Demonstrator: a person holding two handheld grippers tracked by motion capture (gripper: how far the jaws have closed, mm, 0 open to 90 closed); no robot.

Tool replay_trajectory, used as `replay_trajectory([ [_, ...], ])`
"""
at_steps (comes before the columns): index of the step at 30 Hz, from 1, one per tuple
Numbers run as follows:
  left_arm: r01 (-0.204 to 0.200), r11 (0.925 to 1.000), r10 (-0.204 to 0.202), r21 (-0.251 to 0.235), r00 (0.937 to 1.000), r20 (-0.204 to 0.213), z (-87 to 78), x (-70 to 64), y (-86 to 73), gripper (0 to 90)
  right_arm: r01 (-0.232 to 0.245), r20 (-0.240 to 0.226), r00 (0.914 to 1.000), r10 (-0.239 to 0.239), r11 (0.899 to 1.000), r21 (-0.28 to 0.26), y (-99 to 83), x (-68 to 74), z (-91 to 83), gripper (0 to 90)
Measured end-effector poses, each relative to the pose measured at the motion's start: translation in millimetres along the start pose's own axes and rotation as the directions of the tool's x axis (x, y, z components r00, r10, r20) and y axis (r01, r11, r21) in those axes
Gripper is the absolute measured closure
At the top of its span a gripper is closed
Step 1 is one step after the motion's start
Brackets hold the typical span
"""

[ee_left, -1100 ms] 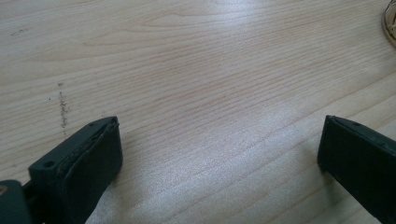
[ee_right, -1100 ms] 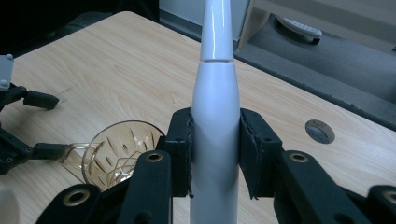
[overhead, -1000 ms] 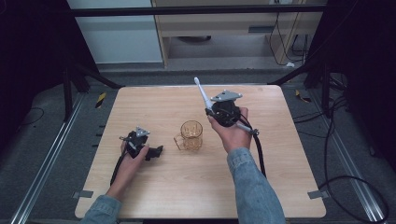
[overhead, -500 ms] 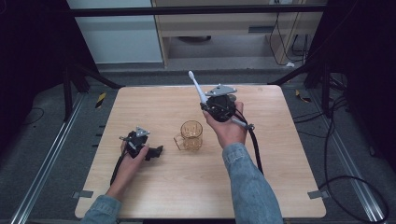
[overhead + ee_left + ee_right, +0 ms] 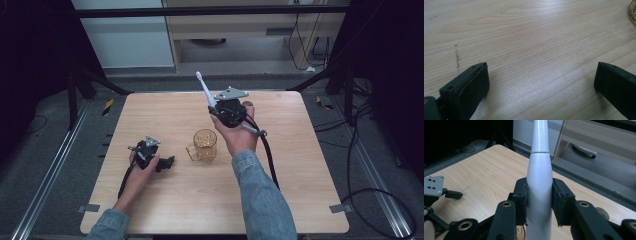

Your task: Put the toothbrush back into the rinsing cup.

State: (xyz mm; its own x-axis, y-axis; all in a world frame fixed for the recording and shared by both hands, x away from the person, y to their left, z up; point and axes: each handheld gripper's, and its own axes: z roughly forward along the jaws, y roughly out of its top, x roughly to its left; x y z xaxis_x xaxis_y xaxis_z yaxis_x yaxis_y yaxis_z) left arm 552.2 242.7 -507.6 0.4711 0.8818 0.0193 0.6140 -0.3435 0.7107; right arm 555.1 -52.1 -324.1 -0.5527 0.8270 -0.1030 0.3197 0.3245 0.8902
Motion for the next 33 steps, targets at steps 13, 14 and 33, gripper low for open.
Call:
replay_trajectory([
  [13,0.001,1.0000,-0.001,-0.001,1.0000,0.000,0.1,-0.1,0.0,0.0,-0.015,0.010,0.9998,0.015,0.999,-0.049,9.2,8.4,9.0,66.9],
  [14,0.001,1.0000,-0.001,0.000,1.0000,0.000,0.0,0.0,0.0,0.0,-0.018,0.012,0.9998,0.018,0.999,-0.050,9.1,8.8,9.5,66.9],
  [33,0.000,1.0000,0.000,-0.001,1.0000,0.002,0.0,0.1,0.0,0.0,-0.026,0.004,0.9997,0.026,0.996,-0.084,14.6,16.8,19.3,66.9],
])
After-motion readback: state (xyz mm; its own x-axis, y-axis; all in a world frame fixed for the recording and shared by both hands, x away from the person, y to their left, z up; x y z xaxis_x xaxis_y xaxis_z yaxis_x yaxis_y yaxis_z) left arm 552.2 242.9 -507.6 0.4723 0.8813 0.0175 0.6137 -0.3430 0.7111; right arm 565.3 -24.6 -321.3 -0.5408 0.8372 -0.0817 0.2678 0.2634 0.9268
